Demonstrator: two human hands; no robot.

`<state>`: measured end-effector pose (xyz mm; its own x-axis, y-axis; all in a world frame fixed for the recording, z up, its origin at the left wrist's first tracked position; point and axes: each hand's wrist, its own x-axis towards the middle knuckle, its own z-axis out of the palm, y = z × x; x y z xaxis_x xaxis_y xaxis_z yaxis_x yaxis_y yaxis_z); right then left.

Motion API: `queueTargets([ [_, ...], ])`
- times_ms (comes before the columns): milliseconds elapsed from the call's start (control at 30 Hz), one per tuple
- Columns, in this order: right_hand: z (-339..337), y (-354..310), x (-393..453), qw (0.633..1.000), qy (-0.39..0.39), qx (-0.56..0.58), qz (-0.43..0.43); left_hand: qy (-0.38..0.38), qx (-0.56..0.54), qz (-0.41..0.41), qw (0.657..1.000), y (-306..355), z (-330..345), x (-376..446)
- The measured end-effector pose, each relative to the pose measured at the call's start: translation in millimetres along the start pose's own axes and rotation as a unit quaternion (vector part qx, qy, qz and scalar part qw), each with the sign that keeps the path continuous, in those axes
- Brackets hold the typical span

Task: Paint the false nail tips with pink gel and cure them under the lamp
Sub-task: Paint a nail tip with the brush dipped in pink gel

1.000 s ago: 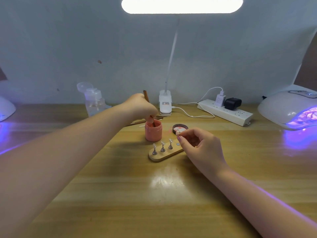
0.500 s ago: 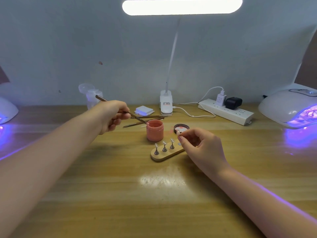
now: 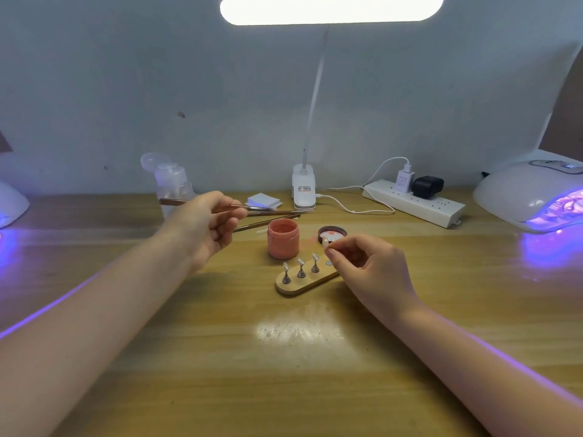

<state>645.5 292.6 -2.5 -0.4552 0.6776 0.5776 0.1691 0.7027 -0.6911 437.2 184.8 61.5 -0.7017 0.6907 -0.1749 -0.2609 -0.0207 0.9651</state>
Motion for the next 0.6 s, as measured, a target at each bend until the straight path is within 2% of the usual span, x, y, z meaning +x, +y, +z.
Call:
queueTargets([
  [100,-0.7,-0.5,0.0,1.0,0.004,0.003,0.005,-0.034,0.017,0.12,0.992,-18.0,12.7,-20.4],
  [267,-1.4,-0.9,0.0,1.0,0.008,0.013,0.015,-0.067,0.084,0.339,0.934,-49.7,25.3,-54.2],
  [333,-1.3,-0.6,-0.3,1.0,0.007,0.014,0.018,-0.084,0.109,0.375,0.917,-59.4,27.3,-60.4],
  [600,-1.2,-0.2,-0.4,1.0,0.004,0.014,0.019,-0.11,0.201,0.403,0.886,-72.0,21.0,-62.5],
])
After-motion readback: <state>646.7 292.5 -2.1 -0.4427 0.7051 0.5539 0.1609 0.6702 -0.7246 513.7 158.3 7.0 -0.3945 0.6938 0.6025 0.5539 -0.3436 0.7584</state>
